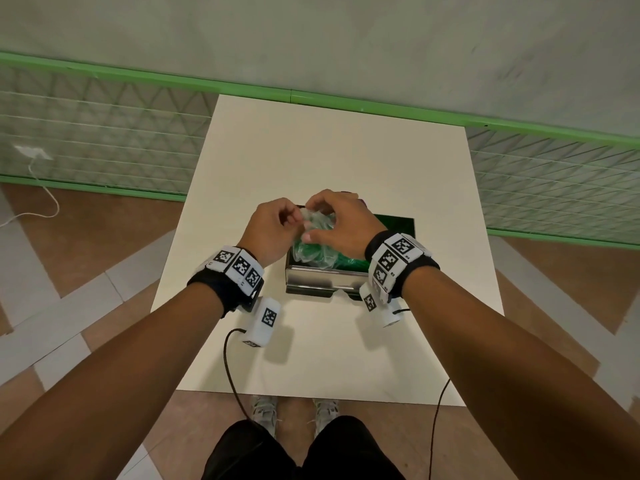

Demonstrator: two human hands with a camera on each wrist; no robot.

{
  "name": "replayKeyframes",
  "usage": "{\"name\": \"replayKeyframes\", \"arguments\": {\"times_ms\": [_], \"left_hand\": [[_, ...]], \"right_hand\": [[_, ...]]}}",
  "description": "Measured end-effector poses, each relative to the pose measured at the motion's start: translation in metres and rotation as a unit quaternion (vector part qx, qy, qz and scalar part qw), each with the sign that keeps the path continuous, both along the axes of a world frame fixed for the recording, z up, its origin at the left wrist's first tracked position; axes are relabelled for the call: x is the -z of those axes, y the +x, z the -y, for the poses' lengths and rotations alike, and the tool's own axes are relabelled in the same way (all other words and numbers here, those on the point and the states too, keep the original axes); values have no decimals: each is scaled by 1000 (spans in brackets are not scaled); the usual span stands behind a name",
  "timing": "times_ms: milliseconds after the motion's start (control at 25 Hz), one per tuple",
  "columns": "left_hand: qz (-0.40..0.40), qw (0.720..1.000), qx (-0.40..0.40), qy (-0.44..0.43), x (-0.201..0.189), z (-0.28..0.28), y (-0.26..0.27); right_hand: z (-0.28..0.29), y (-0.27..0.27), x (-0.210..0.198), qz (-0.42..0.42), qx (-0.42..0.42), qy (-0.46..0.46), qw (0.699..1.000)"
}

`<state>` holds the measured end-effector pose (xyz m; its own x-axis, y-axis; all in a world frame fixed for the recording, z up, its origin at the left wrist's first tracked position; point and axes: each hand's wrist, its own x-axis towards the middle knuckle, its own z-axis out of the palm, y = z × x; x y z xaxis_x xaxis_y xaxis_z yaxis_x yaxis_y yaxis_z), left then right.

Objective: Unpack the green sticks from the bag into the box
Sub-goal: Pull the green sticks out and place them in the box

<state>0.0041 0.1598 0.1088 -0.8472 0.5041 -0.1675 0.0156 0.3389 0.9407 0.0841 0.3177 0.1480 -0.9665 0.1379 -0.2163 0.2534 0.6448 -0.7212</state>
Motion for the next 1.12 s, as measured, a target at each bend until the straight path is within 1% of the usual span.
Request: {"name": "replayKeyframes", "arguments": {"times_ms": [80,160,240,280,320,400,440,480,520,600,680,800,920,1000,1120], "left_hand": [[-18,1000,-23,-7,0,-1,3],[-14,997,-76,22,-6,-1,2],[-48,994,-99,28,-15,-1,1],[-76,993,-81,25,-18,-1,2],[-100,994,-43,17,-19,0,3],[-123,990,62,-32,-20,4,4],[-125,986,98,-59,-18,6,3],[-121,984,109,-72,-17,9,1],[-120,985,100,-68,-17,11,-3],[-136,987,76,-44,-21,14,-8],[-154,983,86,-44,-27,14,-13],[-166,980,103,-43,-36,13,-17],[-170,977,115,-63,-45,13,-21],[-160,980,95,-65,-50,16,-26],[-161,983,72,-55,-56,24,-32]], "right_hand": [[-4,0,1,3,-1,-36,999],[-12,3,1,10,12,-62,998],[-21,8,2,14,35,-49,998],[-24,10,3,12,42,-43,998],[-25,12,5,7,46,-49,998],[-24,12,8,-5,56,-81,995],[-23,12,9,-6,63,-105,992],[-22,12,10,-3,69,-128,989],[-21,12,10,1,71,-138,988],[-22,13,10,10,65,-111,992],[-25,15,12,30,48,-72,996],[-30,20,16,65,12,-49,997],[-33,25,17,91,-15,-20,996],[-36,27,20,97,-24,6,995],[-37,28,27,101,-25,11,994]]}}
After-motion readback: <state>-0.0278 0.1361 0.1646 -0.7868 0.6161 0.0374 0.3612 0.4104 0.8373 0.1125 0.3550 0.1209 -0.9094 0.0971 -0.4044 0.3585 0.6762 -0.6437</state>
